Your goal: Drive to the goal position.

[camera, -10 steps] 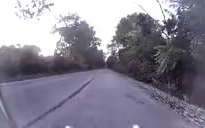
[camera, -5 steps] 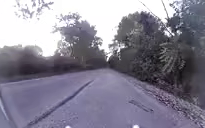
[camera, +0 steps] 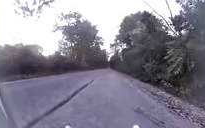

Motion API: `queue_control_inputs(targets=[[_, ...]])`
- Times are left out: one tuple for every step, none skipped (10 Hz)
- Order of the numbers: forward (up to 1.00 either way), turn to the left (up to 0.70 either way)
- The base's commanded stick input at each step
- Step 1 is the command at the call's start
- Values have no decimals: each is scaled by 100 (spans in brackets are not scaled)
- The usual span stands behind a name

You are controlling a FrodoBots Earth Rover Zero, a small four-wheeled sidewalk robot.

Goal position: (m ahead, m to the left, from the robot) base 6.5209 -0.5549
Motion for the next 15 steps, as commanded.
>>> queue_control_inputs(targets=[[70,0],[70,0],[70,0],[70,0],[70,0],[70,0],[70,0],[70,0],[70,0],[70,0],[70,0],[70,0],[70,0],[70,0],[70,0]])
